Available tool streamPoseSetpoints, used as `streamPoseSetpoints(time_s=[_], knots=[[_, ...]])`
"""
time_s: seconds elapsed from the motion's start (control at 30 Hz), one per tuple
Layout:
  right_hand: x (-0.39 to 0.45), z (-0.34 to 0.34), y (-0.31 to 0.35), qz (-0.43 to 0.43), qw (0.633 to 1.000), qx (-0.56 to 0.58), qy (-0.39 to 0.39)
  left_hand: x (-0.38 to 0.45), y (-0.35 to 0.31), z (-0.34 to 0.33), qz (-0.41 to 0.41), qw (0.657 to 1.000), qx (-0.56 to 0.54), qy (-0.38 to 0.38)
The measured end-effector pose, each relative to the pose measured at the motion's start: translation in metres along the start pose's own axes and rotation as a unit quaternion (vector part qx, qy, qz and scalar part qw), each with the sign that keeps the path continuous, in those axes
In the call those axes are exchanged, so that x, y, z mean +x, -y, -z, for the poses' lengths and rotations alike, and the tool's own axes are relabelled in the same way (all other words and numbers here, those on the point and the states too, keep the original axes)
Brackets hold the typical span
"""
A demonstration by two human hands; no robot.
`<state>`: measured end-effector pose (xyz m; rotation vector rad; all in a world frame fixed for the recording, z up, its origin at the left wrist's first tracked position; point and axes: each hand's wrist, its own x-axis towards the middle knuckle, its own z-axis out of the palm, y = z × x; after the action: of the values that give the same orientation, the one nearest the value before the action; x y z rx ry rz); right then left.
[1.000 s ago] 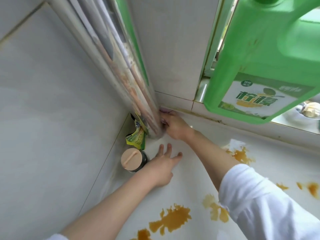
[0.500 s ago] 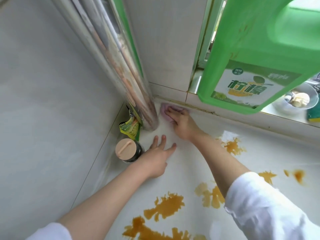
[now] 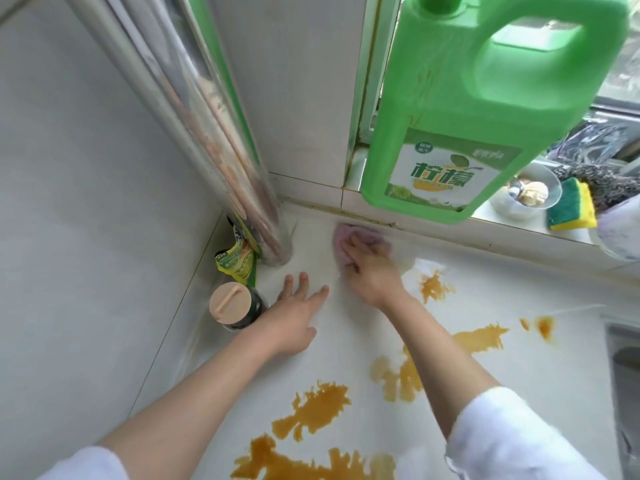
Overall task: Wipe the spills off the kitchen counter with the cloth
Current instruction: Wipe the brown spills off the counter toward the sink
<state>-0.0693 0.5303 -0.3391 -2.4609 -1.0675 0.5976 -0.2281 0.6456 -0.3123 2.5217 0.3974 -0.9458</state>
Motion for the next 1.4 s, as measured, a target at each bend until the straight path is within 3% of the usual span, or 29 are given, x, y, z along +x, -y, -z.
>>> streamPoseSetpoints(time_s=[0.07,0.17,0.23,0.3,0.4,0.5,0.57,0.63,0.7,0.8,0.83,0.9,0.97,1.0,1.03,1.1,1.17,1.23,1.3,1.37,1.4], knots=[[0.013,-0.019,0.026,0.034,0.997,0.006,0.073,0.0,-0.002,-0.004,0.004,1.0,0.008,-0.01],[-0.014,-0.014,0.004,0.067,0.988,0.095,0.106,0.0,-0.004,-0.01,0.01,1.0,0.022,-0.011],[-0.044,0.004,-0.038,0.018,0.993,0.109,0.044,0.001,-0.003,-0.01,0.011,1.0,0.018,-0.011],[-0.058,0.014,-0.073,-0.056,0.996,0.047,-0.059,0.001,-0.001,-0.01,0.006,1.0,0.005,-0.009],[-0.049,0.001,-0.054,-0.132,0.976,-0.07,-0.158,0.0,-0.002,-0.009,0.002,1.0,0.003,-0.005],[-0.047,-0.03,-0.006,0.054,0.995,0.002,-0.081,0.001,0.001,-0.007,-0.004,1.0,0.008,-0.003],[-0.063,-0.028,-0.018,0.082,0.995,0.064,-0.006,0.002,0.003,-0.005,-0.006,1.0,0.01,0.002],[-0.078,-0.004,-0.052,-0.042,0.994,0.088,-0.048,0.002,0.002,-0.004,-0.006,1.0,0.011,0.009],[-0.084,0.021,-0.082,-0.208,0.962,0.083,-0.153,0.002,0.0,-0.003,-0.004,1.0,0.013,0.01],[-0.067,0.023,-0.073,-0.313,0.917,0.082,-0.232,0.002,-0.005,-0.004,0.006,1.0,0.027,0.01],[-0.062,0.012,-0.055,-0.282,0.931,0.066,-0.221,0.002,-0.006,-0.003,0.01,0.999,0.032,0.011],[-0.067,-0.013,-0.028,-0.114,0.983,0.012,-0.143,0.003,-0.01,-0.001,0.018,0.999,0.04,0.014],[-0.085,-0.029,-0.032,0.048,0.998,0.011,-0.042,0.002,-0.011,0.0,0.022,0.998,0.051,0.014],[-0.094,-0.025,-0.047,0.074,0.997,0.027,-0.018,0.002,-0.012,0.0,0.022,0.998,0.054,0.015],[-0.101,-0.018,-0.066,0.061,0.997,0.042,-0.027,0.001,-0.012,-0.001,0.022,0.998,0.054,0.016],[-0.105,0.004,-0.102,-0.075,0.986,0.075,-0.127,0.001,-0.01,-0.003,0.02,0.998,0.052,0.012],[-0.1,0.02,-0.121,-0.244,0.94,0.068,-0.227,0.002,-0.009,-0.003,0.019,0.998,0.053,0.011],[-0.091,0.015,-0.103,-0.322,0.912,0.012,-0.256,0.002,-0.01,-0.004,0.018,0.998,0.053,0.014],[-0.09,-0.003,-0.07,-0.197,0.956,-0.026,-0.216,0.002,-0.009,-0.004,0.019,0.998,0.051,0.014],[-0.107,-0.022,-0.054,-0.007,0.996,0.006,-0.094,0.002,-0.009,-0.004,0.021,0.998,0.05,0.013],[-0.118,-0.024,-0.058,0.033,0.998,0.036,-0.037,0.001,-0.009,-0.004,0.02,0.998,0.051,0.013]])
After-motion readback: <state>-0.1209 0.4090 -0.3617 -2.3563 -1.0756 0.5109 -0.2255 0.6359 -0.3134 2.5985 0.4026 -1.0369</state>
